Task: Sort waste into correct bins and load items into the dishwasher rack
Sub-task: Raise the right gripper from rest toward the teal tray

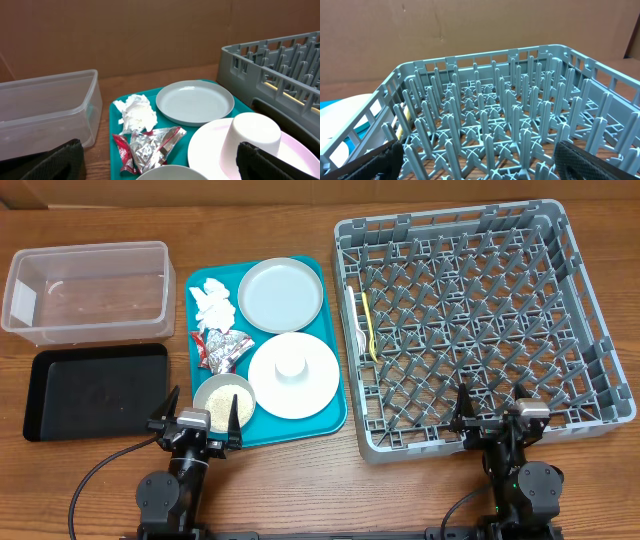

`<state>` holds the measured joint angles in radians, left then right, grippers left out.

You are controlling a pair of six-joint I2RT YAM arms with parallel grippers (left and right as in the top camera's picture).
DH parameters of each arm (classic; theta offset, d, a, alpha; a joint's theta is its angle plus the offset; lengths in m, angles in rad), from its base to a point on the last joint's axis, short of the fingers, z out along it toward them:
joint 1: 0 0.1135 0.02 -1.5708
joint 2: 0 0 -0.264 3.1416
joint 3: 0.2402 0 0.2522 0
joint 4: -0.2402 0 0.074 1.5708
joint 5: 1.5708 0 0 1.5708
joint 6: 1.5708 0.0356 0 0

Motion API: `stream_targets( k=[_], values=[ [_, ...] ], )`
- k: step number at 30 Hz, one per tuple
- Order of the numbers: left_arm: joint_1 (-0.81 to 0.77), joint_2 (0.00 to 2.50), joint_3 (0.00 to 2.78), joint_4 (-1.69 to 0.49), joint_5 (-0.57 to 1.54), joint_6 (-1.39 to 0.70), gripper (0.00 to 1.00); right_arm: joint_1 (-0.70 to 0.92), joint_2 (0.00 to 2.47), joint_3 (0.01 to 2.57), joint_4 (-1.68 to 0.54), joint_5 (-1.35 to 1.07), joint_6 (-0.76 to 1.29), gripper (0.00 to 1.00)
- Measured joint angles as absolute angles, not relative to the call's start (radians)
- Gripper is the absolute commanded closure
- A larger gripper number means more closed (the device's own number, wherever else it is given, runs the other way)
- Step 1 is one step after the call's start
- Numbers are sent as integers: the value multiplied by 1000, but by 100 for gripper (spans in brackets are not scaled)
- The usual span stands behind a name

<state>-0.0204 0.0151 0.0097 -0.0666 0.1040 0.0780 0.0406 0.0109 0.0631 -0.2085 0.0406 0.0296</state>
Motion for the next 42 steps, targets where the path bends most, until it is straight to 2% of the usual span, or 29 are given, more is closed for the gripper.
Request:
stream_targets(
  k=[19, 30, 36, 42],
  values=[
    [-20, 15, 10, -67, 104, 78, 0, 41, 11, 63, -205, 41, 30, 0],
    [-20, 15, 10, -67, 104, 78, 0, 40, 11, 83, -73, -207, 72, 0],
    [-20, 15, 9, -67, 104, 78, 0, 40, 107, 361, -402, -255, 157, 0],
    [-20, 15, 9, -67, 104, 78, 0, 40, 538, 836, -870, -265, 178, 0]
  ],
)
